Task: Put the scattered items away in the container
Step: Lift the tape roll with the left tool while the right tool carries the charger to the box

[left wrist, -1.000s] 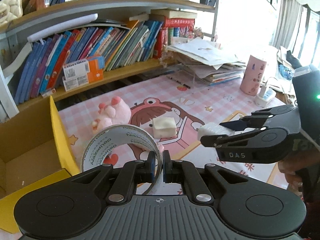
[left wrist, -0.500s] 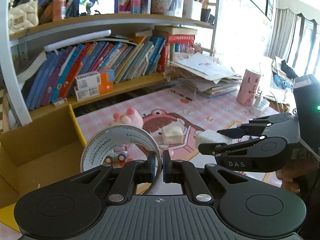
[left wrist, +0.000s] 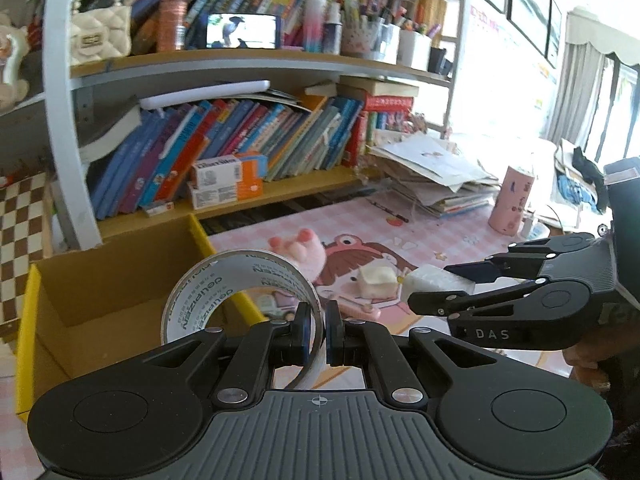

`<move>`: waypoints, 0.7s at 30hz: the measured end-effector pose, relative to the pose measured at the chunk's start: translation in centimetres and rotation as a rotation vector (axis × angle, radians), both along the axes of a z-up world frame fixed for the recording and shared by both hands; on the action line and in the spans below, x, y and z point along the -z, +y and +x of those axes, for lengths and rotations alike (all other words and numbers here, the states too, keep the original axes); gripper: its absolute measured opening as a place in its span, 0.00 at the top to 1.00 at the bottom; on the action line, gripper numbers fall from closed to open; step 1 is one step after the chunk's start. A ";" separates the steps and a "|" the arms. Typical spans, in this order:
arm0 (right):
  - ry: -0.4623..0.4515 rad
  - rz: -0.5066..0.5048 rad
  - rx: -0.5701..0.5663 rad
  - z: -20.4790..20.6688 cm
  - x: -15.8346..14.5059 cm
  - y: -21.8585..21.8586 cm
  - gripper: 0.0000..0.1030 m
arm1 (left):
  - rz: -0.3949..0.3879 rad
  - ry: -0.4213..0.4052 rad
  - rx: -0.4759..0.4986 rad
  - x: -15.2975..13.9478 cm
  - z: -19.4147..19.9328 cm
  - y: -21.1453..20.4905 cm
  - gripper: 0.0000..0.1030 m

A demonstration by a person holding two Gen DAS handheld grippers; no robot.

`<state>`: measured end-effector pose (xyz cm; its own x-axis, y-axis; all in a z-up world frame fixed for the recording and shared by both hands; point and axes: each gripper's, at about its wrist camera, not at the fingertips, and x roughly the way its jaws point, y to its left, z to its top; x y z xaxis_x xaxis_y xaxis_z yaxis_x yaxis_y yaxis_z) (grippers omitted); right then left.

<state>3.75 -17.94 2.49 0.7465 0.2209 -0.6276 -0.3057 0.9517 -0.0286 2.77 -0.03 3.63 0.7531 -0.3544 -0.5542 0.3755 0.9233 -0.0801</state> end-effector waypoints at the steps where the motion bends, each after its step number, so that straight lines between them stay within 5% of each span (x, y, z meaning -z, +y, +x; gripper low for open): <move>1: -0.004 -0.001 -0.009 0.0 -0.1 0.4 0.59 | 0.000 -0.002 -0.008 -0.1 -0.1 0.4 0.94; 21: -0.096 -0.035 -0.211 2.0 -3.6 7.8 0.59 | 0.009 -0.067 -0.159 -1.8 0.6 7.8 0.94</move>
